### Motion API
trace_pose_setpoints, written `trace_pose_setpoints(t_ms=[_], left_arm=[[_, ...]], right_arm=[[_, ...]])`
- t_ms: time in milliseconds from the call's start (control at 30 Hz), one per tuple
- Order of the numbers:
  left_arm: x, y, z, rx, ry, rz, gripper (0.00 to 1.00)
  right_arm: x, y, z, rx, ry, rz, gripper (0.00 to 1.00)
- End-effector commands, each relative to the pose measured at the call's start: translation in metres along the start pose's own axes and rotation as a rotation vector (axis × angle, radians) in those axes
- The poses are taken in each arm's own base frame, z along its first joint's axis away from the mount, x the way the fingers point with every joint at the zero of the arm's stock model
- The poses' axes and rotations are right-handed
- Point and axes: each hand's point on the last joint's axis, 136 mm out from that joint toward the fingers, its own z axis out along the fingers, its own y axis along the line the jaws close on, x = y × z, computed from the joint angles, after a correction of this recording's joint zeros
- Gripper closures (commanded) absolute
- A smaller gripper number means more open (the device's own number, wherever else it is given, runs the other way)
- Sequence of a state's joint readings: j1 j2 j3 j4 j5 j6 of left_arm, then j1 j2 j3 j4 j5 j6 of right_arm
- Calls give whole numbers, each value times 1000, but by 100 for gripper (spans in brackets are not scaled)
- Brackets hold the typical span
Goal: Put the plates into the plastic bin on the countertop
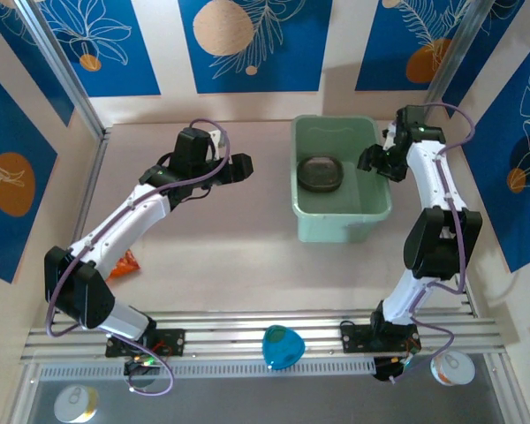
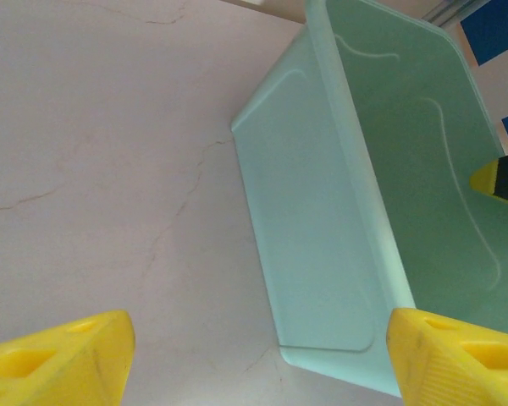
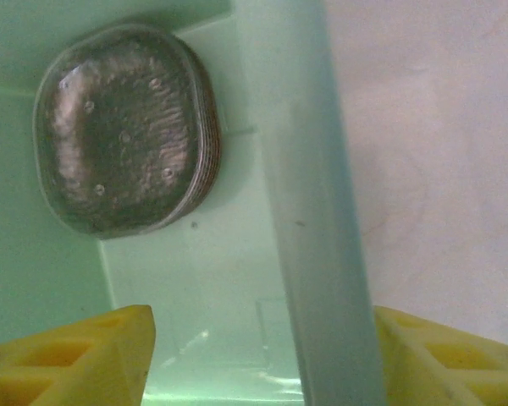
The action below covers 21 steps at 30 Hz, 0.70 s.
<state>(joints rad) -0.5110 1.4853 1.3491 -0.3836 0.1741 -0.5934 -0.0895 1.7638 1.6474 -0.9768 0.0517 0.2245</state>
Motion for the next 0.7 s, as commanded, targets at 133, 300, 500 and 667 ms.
trace_pose_setpoints(t_ms=[133, 300, 500, 667], left_arm=[[4, 3, -5, -29, 2, 7, 22], [5, 9, -7, -58, -7, 11, 22], [5, 13, -13, -83, -13, 22, 21], [8, 20, -16, -111, -18, 20, 21]], right_arm=[[7, 64, -2, -75, -26, -193, 39], [13, 99, 7, -82, -45, -307, 39], [12, 137, 19, -96, -79, -424, 41], [12, 150, 22, -107, -77, -452, 42]])
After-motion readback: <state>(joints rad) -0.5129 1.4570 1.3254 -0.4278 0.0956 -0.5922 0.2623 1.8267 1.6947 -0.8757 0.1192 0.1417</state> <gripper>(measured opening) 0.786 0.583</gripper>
